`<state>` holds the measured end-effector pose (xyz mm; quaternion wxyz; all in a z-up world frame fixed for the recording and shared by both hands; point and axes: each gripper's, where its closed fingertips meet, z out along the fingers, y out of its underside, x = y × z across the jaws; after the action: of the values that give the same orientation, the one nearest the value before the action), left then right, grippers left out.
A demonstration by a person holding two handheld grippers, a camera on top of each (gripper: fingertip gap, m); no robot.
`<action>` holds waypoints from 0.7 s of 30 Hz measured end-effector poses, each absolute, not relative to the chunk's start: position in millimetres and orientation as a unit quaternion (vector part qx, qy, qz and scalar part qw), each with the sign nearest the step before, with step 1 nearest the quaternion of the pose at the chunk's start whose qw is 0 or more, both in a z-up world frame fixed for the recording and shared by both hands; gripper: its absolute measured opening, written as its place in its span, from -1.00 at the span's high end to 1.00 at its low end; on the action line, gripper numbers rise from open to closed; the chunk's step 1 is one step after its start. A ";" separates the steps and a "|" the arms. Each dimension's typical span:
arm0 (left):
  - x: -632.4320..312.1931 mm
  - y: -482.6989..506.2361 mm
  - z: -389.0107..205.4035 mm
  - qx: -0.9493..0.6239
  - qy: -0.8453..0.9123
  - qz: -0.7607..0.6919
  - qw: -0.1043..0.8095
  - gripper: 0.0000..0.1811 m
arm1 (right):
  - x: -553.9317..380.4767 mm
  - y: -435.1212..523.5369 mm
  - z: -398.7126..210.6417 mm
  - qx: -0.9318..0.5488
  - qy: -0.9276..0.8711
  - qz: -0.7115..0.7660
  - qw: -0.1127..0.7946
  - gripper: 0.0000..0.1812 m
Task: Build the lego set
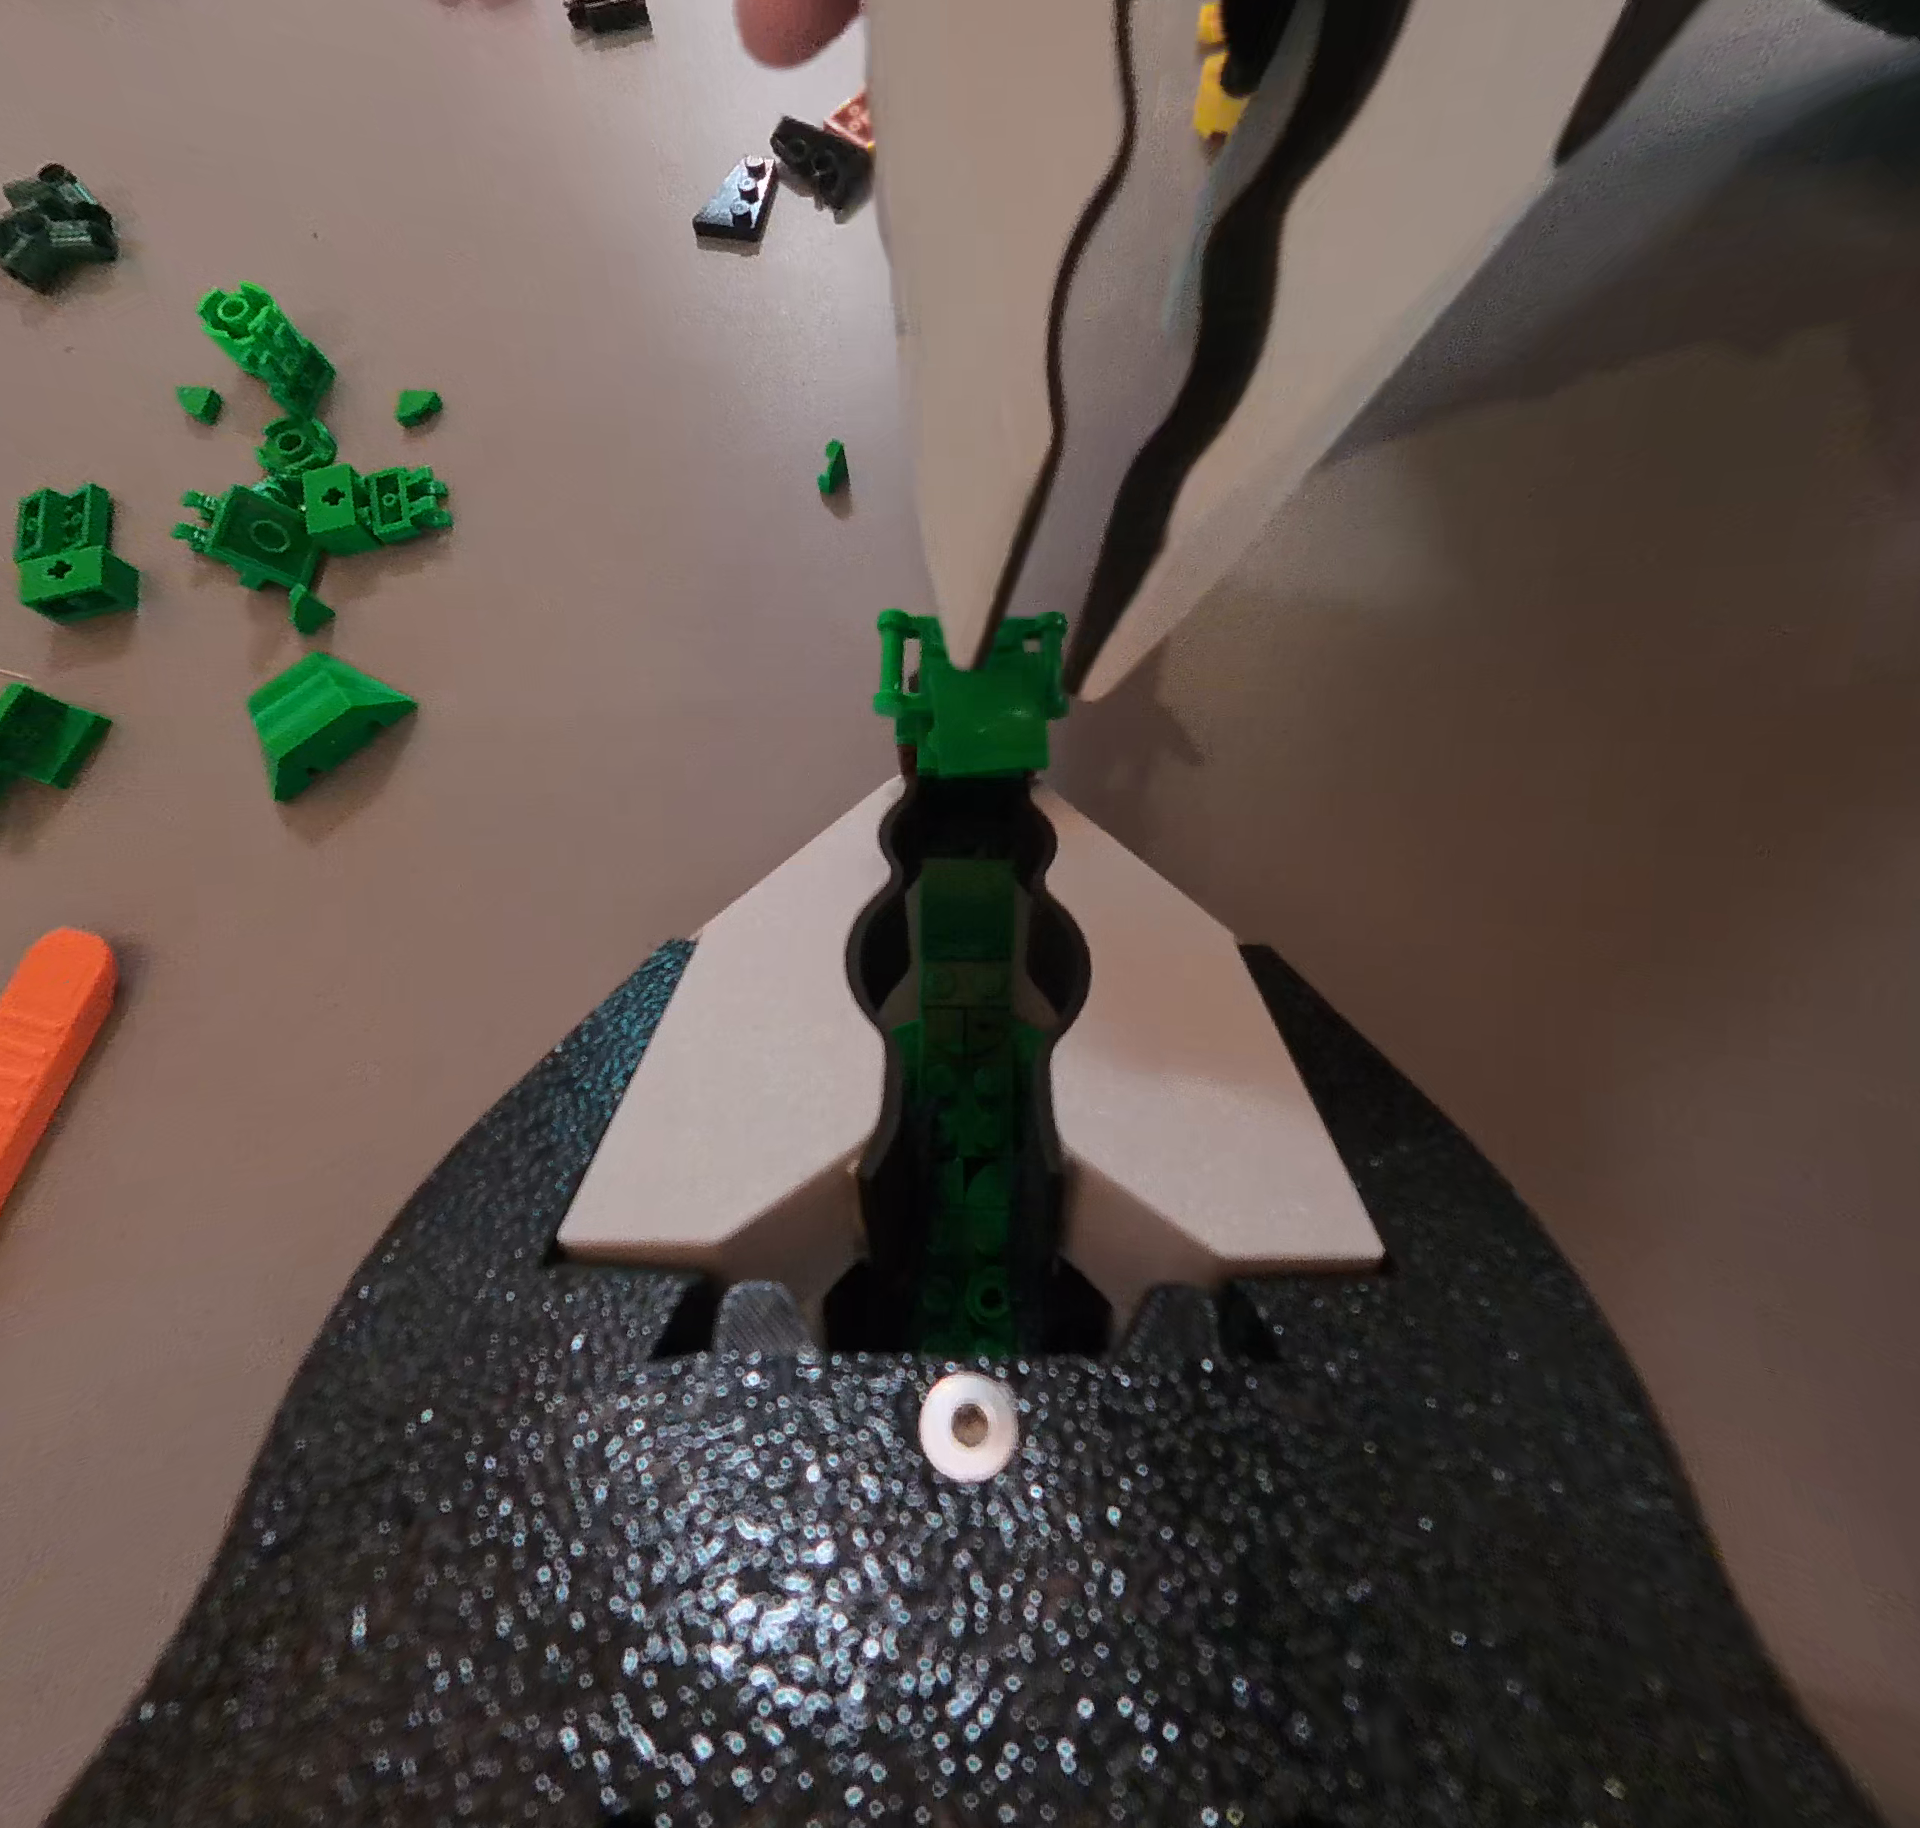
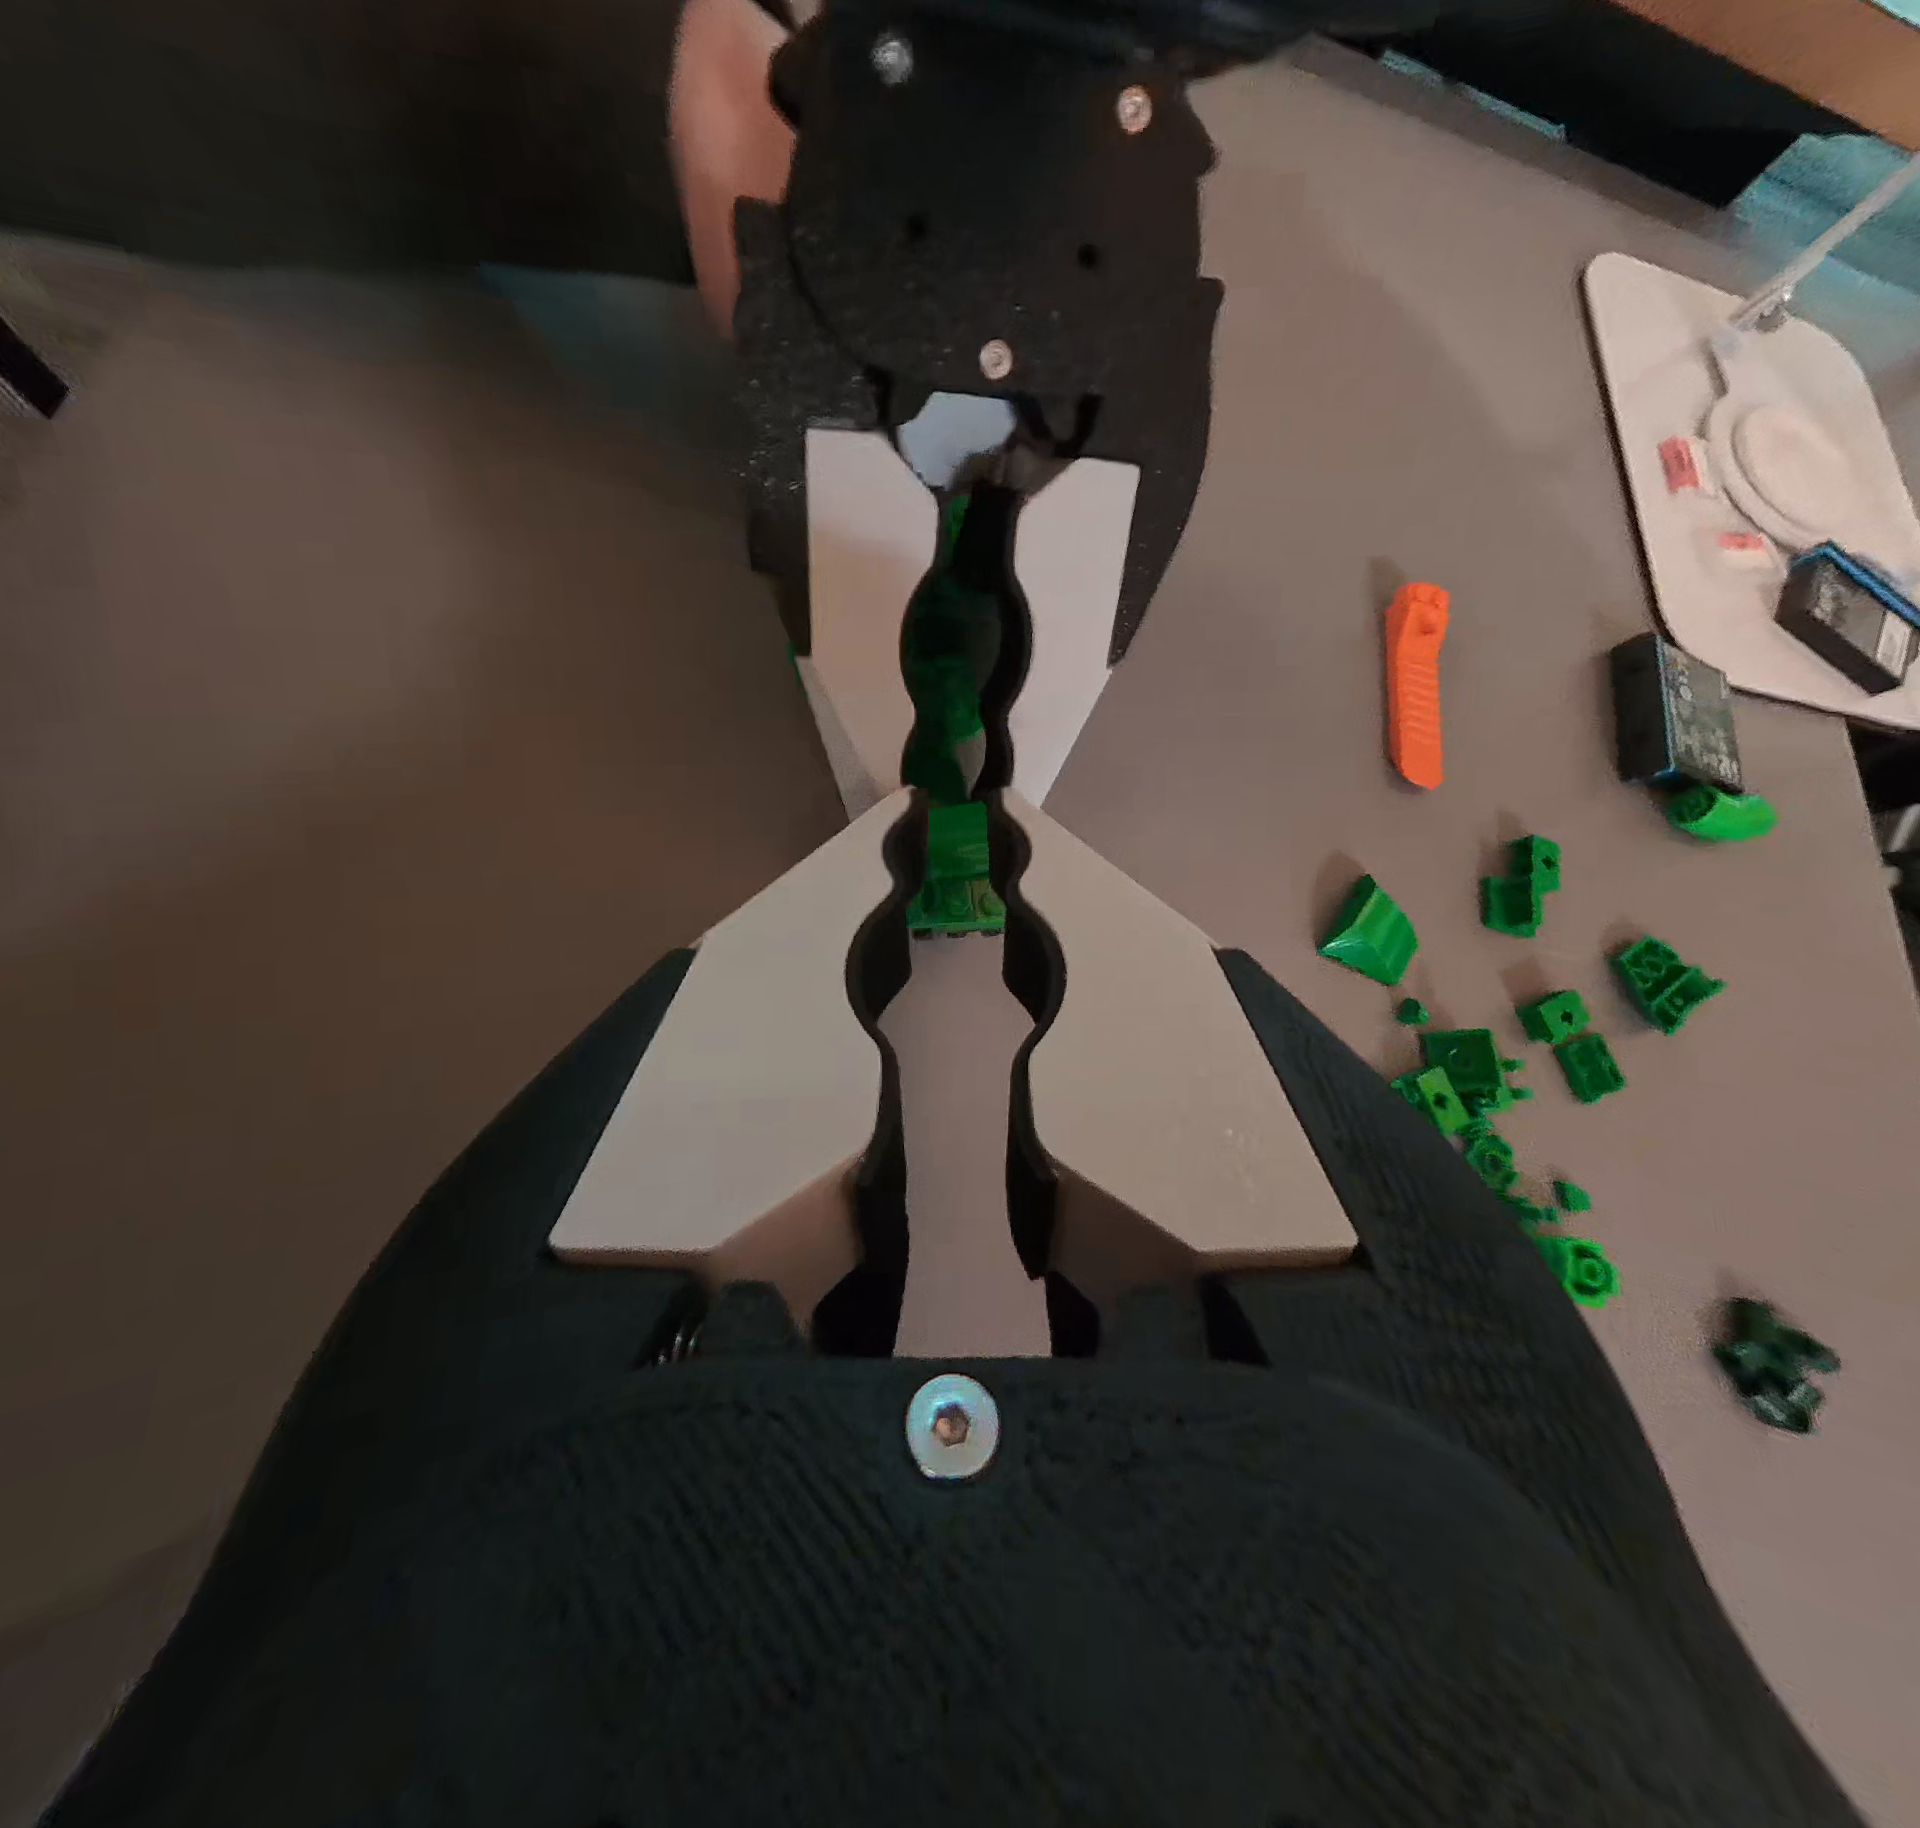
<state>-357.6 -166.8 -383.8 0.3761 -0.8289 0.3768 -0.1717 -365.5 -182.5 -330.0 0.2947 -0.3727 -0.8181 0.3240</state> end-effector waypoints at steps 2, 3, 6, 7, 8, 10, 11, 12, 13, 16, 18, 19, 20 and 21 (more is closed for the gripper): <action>-357.5 -167.0 -383.8 -0.829 0.377 -0.172 0.376 0.83 | -367.0 -182.0 -331.4 -0.386 -0.812 0.341 0.275 0.83; -357.5 -167.0 -383.8 -0.829 0.378 -0.172 0.376 0.83 | -367.5 -182.3 -333.2 -0.390 -0.812 0.346 0.263 0.80; -357.3 -167.4 -383.9 -0.828 0.378 -0.173 0.376 0.84 | -369.8 -183.0 -337.4 -0.392 -0.816 0.353 0.236 0.78; -357.3 -167.4 -383.9 -0.828 0.378 -0.173 0.375 0.84 | -370.4 -183.0 -338.6 -0.393 -0.818 0.353 0.229 0.78; -357.2 -167.4 -383.9 -0.828 0.378 -0.173 0.375 0.83 | -370.6 -182.7 -340.0 -0.394 -0.820 0.352 0.221 0.78; -357.2 -167.6 -383.9 -0.828 0.379 -0.173 0.375 0.84 | -370.3 -182.5 -342.8 -0.395 -0.825 0.347 0.208 0.78; -357.2 -167.7 -383.9 -0.828 0.378 -0.173 0.375 0.84 | -370.2 -182.4 -343.7 -0.395 -0.827 0.344 0.204 0.79; -357.1 -167.6 -383.9 -0.828 0.378 -0.174 0.375 0.84 | -369.8 -182.6 -344.6 -0.396 -0.828 0.342 0.200 0.80; -357.1 -167.6 -383.9 -0.828 0.378 -0.174 0.375 0.84 | -369.5 -182.6 -345.6 -0.397 -0.830 0.339 0.197 0.81; -357.2 -167.8 -384.0 -0.828 0.378 -0.174 0.375 0.84 | -369.3 -181.6 -348.3 -0.404 -0.829 0.334 0.194 0.84; -357.1 -167.7 -384.0 -0.829 0.378 -0.174 0.375 0.83 | -369.9 -181.1 -348.1 -0.414 -0.823 0.337 0.194 0.84; -357.1 -167.8 -384.0 -0.829 0.378 -0.174 0.375 0.83 | -369.9 -181.2 -348.0 -0.417 -0.821 0.338 0.194 0.84; -357.1 -167.8 -384.0 -0.829 0.378 -0.174 0.375 0.83 | -370.0 -181.1 -347.9 -0.419 -0.820 0.338 0.195 0.84; -357.0 -167.8 -384.0 -0.829 0.378 -0.174 0.374 0.83 | -370.0 -181.1 -347.9 -0.421 -0.819 0.337 0.196 0.84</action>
<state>-357.0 -167.8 -384.0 0.3745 -0.8287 0.3778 -0.1742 -370.0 -181.1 -347.9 0.1960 -0.4214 -0.8186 0.3374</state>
